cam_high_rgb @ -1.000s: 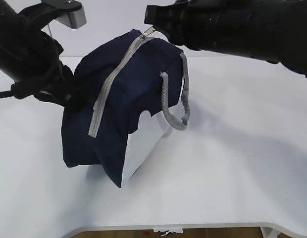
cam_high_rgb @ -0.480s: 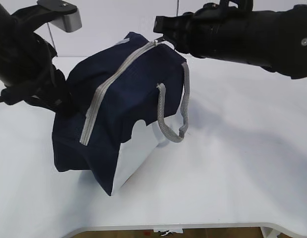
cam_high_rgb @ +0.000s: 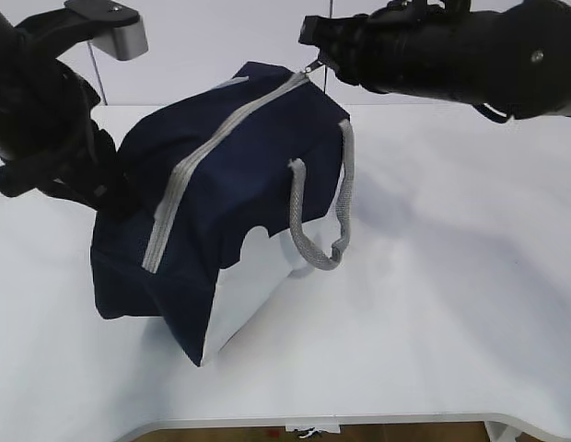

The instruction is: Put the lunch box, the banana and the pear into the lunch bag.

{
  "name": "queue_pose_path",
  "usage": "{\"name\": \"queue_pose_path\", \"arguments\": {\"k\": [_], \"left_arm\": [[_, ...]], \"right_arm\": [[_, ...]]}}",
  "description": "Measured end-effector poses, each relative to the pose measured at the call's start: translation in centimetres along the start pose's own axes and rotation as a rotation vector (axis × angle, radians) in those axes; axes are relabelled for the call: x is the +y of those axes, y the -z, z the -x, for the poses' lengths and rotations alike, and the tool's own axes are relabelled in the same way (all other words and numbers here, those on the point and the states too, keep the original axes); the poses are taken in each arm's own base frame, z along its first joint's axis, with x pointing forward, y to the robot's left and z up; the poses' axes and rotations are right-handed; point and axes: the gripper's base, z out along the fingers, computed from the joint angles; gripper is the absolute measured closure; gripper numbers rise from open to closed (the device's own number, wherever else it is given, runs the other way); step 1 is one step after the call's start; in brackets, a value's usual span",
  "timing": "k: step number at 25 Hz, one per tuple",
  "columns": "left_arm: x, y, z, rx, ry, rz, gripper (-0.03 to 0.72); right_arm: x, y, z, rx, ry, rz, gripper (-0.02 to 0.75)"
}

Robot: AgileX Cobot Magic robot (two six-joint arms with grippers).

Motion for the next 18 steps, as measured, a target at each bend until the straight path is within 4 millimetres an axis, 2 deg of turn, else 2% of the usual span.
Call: {"name": "queue_pose_path", "arguments": {"k": [6,13,15,18], "left_arm": [[-0.2,0.6,-0.2,0.002,-0.007,0.003,0.694],[-0.5,0.8,-0.3,-0.001,0.005,-0.025,0.689],[-0.7,0.8,-0.3,-0.001,0.017,-0.047,0.662],[-1.0,1.0,-0.4,0.005,0.051,-0.072,0.519]], "right_arm": [[-0.6,-1.9,-0.6,0.037,-0.003,-0.021,0.737],[0.0,-1.9,-0.8,0.116,-0.005,-0.017,0.737],[0.6,-1.9,-1.0,0.140,-0.002,-0.008,0.737],[1.8,-1.9,-0.7,0.150,0.006,0.018,0.737]]}}
